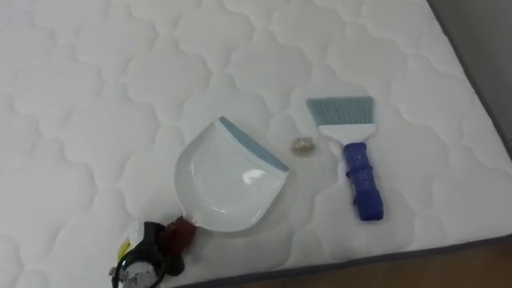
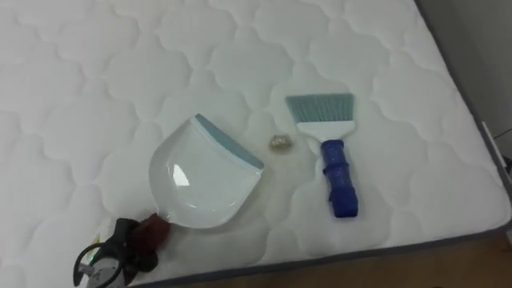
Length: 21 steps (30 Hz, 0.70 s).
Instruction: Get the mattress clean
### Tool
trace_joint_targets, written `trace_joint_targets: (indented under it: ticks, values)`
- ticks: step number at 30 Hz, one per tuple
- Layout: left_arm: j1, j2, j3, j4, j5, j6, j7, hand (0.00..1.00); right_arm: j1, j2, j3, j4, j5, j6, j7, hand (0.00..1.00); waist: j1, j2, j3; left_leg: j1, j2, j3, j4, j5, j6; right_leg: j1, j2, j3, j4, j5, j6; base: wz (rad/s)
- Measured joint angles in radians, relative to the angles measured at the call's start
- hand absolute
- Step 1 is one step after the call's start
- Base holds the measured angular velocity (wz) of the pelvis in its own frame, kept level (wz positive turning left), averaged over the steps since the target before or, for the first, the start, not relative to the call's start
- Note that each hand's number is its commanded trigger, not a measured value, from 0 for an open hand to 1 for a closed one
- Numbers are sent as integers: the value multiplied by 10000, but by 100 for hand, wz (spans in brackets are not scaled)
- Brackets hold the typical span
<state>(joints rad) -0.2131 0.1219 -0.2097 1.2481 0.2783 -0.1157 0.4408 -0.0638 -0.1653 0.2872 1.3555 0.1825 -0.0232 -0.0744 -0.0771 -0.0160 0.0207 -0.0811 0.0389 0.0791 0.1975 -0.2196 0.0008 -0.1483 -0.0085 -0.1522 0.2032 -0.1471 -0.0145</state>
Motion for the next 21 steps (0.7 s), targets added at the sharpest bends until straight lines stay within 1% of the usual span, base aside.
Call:
trace_joint_targets:
  ticks: [3, 4, 5, 7, 8, 9, 10, 11, 12, 13, 14, 15, 16, 17, 18, 19, 20, 21]
  values:
    - [171, 22, 33, -25, 332, 10, 0, 100, 88, -6, 17, 67, 247, -68, -4, 0, -19, 6, -11, 214, 15, 22, 31, 0, 0, 252, 4, 89, -40, 0, 0, 2]
    - [270, 37, 37, -70, 516, 14, 0, 100, 144, -11, 15, 65, 559, -109, -15, 0, -24, 40, -82, 236, 16, 28, 29, 0, 0, 304, 14, 111, -73, 0, 0, 4]
    - [355, 55, 64, -183, 724, 13, 12, 100, 159, -27, -49, 59, 763, -122, -29, 0, -21, 67, -106, 242, 11, 31, 26, 0, 0, 309, -11, 123, -77, 0, 0, 0]
    - [547, 124, 105, -372, 920, 11, 54, 100, 164, -31, -163, 59, 1144, -136, -30, 0, -23, 92, -121, 259, -3, 33, 44, 0, 0, 378, -60, 145, -134, 1, -1, 0]
    - [650, 171, 110, -403, 1047, 10, 108, 100, 188, -32, -213, 48, 1625, -180, -17, 0, -27, 86, -123, 237, -40, 57, 191, -2, -2, 500, -96, 294, -198, 5, -3, 6]
    - [690, 202, 111, -401, 1069, 10, 121, 100, 206, -29, -281, 27, 1892, -210, -7, 0, -43, 58, -104, 170, -87, 60, 441, -11, -8, 590, -157, 491, -213, 13, -13, 27]
    - [775, 222, 105, -411, 1080, 1, 147, 100, 231, -56, -412, 42, 2459, -269, 21, 0, -118, 7, -78, -173, -175, -48, 801, -47, -60, 750, -339, 1274, -245, 13, -10, 62]
    - [759, 212, 81, -513, 1102, -12, 156, 100, 251, -130, -739, 69, 2972, -312, 32, 0, -266, 126, -82, -445, -158, -119, -190, 401, -62, 736, -343, 1543, -186, -20, 52, 71]
    - [785, 284, 107, -636, 1222, -9, 168, 100, 368, -78, -1083, 78, 3181, -301, 40, 0, -281, 68, -116, -416, -191, 89, -264, 592, 109, 673, -439, 1542, -132, -134, 230, 42]
    - [1017, 436, 304, -953, 1521, -2, 312, 100, 440, 4, -1800, 20, 3569, -291, 150, 0, -63, -57, -124, -304, -294, 387, -332, 739, 185, 672, -546, 1349, -168, -197, 348, -10]
    - [1276, 574, 546, -1139, 1821, 27, 489, 100, 425, 15, -2284, -47, 3909, -290, 230, 0, 31, -101, -122, -161, -351, 409, -320, 737, 187, 794, -559, 957, -229, -207, 365, -30]
    - [1368, 620, 640, -1173, 1961, 72, 586, 100, 418, 3, -2471, -118, 4072, -298, 226, 0, 33, -92, -117, -87, -367, 385, -319, 734, 189, 830, -568, 777, -264, -203, 361, -30]
    - [1456, 720, 741, -1262, 2036, 198, 699, 100, 456, -26, -2737, -322, 4275, -301, 218, 0, 17, -45, -92, 32, -390, 225, -323, 729, 188, 992, -587, 443, -329, -128, 352, -23]
    - [1487, 770, 897, -1435, 2194, 288, 775, 100, 468, -35, -2911, -529, 4452, -264, 181, 0, 18, -37, -96, 107, -441, 185, -333, 726, 190, 1102, -613, 374, -391, -125, 362, -20]
    - [1538, 773, 993, -1608, 2324, 300, 832, 100, 509, -39, -3003, -702, 4536, -244, 124, 0, 20, -7, -98, 128, -453, 193, -340, 725, 191, 1143, -615, 425, -380, -127, 365, -15]
    - [1692, 770, 1106, -1993, 2505, 280, 1053, 100, 581, -37, -3204, -999, 4698, -238, 55, 0, -24, 33, -88, 180, -507, 222, -356, 726, 191, 1163, -607, 441, -352, -133, 374, -12]
    - [1763, 753, 1099, -2217, 2599, 230, 1299, 100, 618, -32, -3481, -1244, 4795, -215, -34, 0, -28, 56, -92, 245, -506, 243, -357, 726, 191, 1218, -607, 445, -350, -145, 394, -10]
    - [1781, 743, 1069, -2274, 2652, 215, 1417, 100, 629, -38, -3555, -1366, 4813, -213, -119, 0, 5, 71, -103, 271, -503, 250, -357, 726, 191, 1230, -605, 440, -338, -148, 399, -12]
